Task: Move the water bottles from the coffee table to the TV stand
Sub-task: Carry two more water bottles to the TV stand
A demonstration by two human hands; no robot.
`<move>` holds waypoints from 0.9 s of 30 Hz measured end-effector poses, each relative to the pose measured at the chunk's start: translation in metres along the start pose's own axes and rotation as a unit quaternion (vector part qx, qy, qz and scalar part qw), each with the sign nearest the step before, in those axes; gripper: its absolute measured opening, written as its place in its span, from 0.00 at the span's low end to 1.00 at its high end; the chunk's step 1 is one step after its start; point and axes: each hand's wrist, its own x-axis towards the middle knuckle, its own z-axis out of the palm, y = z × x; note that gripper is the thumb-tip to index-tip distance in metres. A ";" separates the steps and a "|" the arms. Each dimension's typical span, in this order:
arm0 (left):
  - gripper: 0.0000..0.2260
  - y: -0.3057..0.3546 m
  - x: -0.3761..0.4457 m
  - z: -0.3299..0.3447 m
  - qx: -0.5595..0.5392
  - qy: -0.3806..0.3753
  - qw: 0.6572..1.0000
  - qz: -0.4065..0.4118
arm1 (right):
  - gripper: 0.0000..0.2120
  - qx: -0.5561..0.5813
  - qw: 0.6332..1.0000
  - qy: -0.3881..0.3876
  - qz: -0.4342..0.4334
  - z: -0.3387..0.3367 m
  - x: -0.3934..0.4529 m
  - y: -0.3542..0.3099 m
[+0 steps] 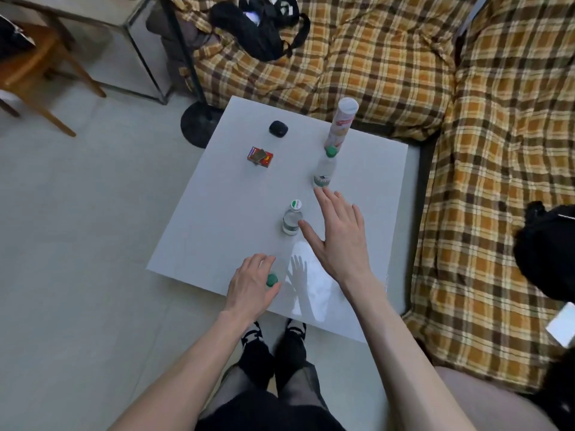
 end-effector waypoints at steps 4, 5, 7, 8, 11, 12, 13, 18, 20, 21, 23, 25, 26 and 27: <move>0.25 0.000 0.013 0.009 0.013 -0.012 1.000 -0.008 | 0.31 0.007 0.999 -0.031 -0.012 0.034 0.023 0.013; 0.25 0.000 0.017 0.011 0.015 -0.017 1.000 -0.008 | 0.31 0.007 0.999 -0.039 -0.013 0.041 0.030 0.016; 0.26 0.001 0.023 0.017 0.017 -0.033 0.999 -0.009 | 0.31 0.016 0.998 -0.054 -0.013 0.056 0.041 0.023; 0.26 0.002 0.026 0.020 0.018 -0.043 0.999 -0.011 | 0.31 0.022 0.998 -0.061 -0.015 0.063 0.047 0.027; 0.24 0.003 0.036 0.029 0.025 -0.067 0.997 -0.031 | 0.29 0.027 0.996 -0.080 -0.021 0.083 0.063 0.038; 0.23 0.004 0.038 0.031 0.025 -0.072 0.996 -0.038 | 0.29 0.029 0.996 -0.087 -0.023 0.087 0.067 0.040; 0.21 0.004 0.040 0.034 0.021 -0.074 0.996 -0.047 | 0.29 0.032 0.994 -0.097 -0.025 0.093 0.071 0.043; 0.15 0.004 0.044 0.044 -0.002 -0.090 0.993 -0.074 | 0.30 0.004 0.987 -0.154 -0.034 0.117 0.094 0.045; 0.15 0.002 0.044 0.046 -0.006 -0.097 0.992 -0.083 | 0.28 -0.013 0.983 -0.179 -0.027 0.125 0.102 0.042; 0.14 0.001 0.044 0.047 -0.006 -0.101 0.991 -0.085 | 0.27 -0.024 0.981 -0.193 -0.023 0.128 0.104 0.041; 0.13 0.000 0.045 0.048 -0.005 -0.107 0.990 -0.089 | 0.24 -0.047 0.974 -0.221 -0.017 0.134 0.108 0.040; 0.12 0.001 0.047 0.048 -0.009 -0.104 0.990 -0.090 | 0.22 -0.052 0.971 -0.235 -0.007 0.139 0.110 0.040; 0.12 0.002 0.049 0.047 -0.010 -0.102 0.991 -0.089 | 0.21 -0.047 0.971 -0.233 0.000 0.140 0.111 0.040; 0.12 0.003 0.050 0.047 -0.011 -0.101 0.991 -0.090 | 0.19 -0.040 0.973 -0.227 0.006 0.141 0.111 0.040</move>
